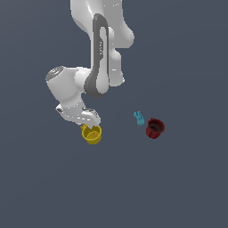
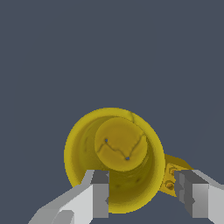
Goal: Pick up a designated object from a clutter of objects.
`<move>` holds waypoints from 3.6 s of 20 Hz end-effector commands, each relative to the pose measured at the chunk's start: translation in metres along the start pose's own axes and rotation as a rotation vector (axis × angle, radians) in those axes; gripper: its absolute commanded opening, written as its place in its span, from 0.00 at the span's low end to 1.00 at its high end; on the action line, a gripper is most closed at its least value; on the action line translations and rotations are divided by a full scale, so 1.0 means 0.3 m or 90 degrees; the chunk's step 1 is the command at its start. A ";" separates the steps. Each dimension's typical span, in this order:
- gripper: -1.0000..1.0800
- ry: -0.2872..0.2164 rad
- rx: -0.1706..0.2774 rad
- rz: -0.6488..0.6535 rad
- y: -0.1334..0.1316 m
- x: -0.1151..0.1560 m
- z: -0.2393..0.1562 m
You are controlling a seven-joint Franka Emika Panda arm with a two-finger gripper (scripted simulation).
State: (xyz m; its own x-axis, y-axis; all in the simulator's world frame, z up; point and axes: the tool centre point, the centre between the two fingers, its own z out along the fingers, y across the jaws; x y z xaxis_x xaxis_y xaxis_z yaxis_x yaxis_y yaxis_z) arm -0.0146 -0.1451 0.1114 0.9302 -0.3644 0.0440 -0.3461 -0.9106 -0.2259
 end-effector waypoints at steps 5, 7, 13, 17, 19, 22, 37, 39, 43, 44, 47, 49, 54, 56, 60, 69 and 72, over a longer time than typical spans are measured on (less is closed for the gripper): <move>0.62 0.007 -0.001 0.026 0.073 -0.015 0.038; 0.62 0.006 -0.001 0.025 0.069 -0.014 0.036; 0.62 0.007 -0.002 0.025 0.071 -0.015 0.074; 0.62 0.007 -0.002 0.026 0.073 -0.016 0.116; 0.62 0.007 -0.002 0.027 0.074 -0.017 0.124; 0.00 0.007 -0.002 0.027 0.074 -0.017 0.125; 0.00 0.007 -0.002 0.027 0.068 -0.016 0.092; 0.00 0.007 -0.002 0.027 0.063 -0.015 0.067; 0.00 0.007 -0.002 0.028 0.050 -0.010 -0.005; 0.00 0.007 -0.002 0.028 0.045 -0.009 -0.028; 0.00 0.007 -0.003 0.028 0.031 -0.004 -0.109; 0.00 0.007 -0.003 0.028 0.020 -0.001 -0.172; 0.00 0.007 -0.005 0.029 -0.013 0.011 -0.354; 0.00 0.007 -0.005 0.029 -0.026 0.017 -0.428; 0.00 0.007 -0.006 0.029 -0.054 0.028 -0.572; 0.00 0.007 -0.005 0.028 -0.112 0.055 -0.863; 0.00 0.007 -0.004 0.028 -0.127 0.064 -0.931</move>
State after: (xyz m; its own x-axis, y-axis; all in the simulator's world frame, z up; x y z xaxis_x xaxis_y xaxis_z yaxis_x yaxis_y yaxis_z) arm -0.0184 -0.1715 0.3804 0.9126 -0.4065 0.0438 -0.3880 -0.8948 -0.2208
